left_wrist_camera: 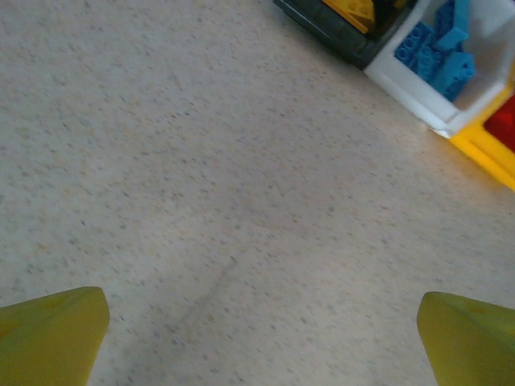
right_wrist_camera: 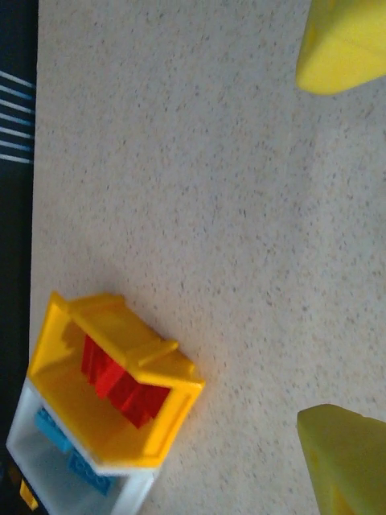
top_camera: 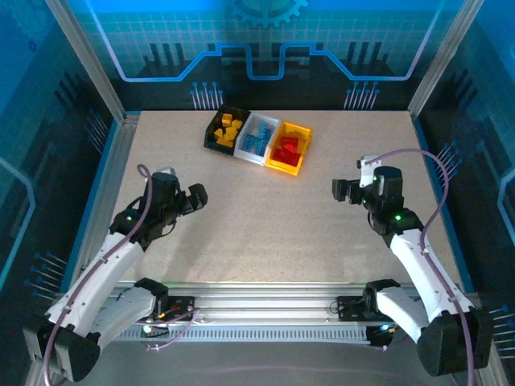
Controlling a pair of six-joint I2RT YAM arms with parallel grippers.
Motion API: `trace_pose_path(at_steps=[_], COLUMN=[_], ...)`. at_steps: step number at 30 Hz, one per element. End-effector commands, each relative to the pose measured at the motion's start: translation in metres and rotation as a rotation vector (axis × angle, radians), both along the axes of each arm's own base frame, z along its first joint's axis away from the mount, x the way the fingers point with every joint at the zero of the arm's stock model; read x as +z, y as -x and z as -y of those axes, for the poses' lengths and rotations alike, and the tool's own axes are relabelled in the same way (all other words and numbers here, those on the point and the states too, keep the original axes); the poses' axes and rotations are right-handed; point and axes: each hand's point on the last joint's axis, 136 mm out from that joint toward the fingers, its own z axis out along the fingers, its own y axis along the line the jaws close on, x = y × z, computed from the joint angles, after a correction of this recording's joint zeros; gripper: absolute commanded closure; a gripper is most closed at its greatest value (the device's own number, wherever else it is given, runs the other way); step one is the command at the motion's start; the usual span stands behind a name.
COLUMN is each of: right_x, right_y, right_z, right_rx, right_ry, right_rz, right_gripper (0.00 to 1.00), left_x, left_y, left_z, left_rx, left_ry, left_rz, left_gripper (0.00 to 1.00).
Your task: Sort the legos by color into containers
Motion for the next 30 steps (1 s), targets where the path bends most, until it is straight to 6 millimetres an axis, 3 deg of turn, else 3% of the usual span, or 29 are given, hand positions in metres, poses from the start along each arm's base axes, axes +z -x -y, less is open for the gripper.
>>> trace_pose_path(at_steps=[1,4,6,16,21,30], right_x=[0.01,-0.002,-0.014,-0.077,-0.086,-0.088], right_y=[-0.014,-0.023,-0.03,-0.065,-0.072,-0.07], right_z=[0.015,0.032,0.032,0.013,0.002,-0.003], right_rx=[-0.006,-0.024,-0.009,0.075,0.114,0.114], right_ry=[-0.003,-0.024,-0.025,-0.05,-0.033,-0.016], right_rz=[0.071,0.055,0.041,0.014,0.032,0.114], right_gripper=[0.0,0.0,0.0,0.0,0.0,0.0], left_x=[0.016,0.011,0.006,-0.007,-0.015,-0.06], left_y=[-0.016,-0.019,-0.023,-0.062,-0.084,-0.12], left_z=[-0.015,-0.021,-0.022,-0.03,-0.053,-0.067], left_rx=[0.016,0.028,0.03,0.038,0.119,0.066], left_ry=[-0.13,-0.182,-0.203,-0.32,-0.328,-0.41], left_rz=[0.136,0.133,0.135,0.208,0.214,0.177], left_gripper=[0.01,0.01,0.01,0.01,0.01,0.01])
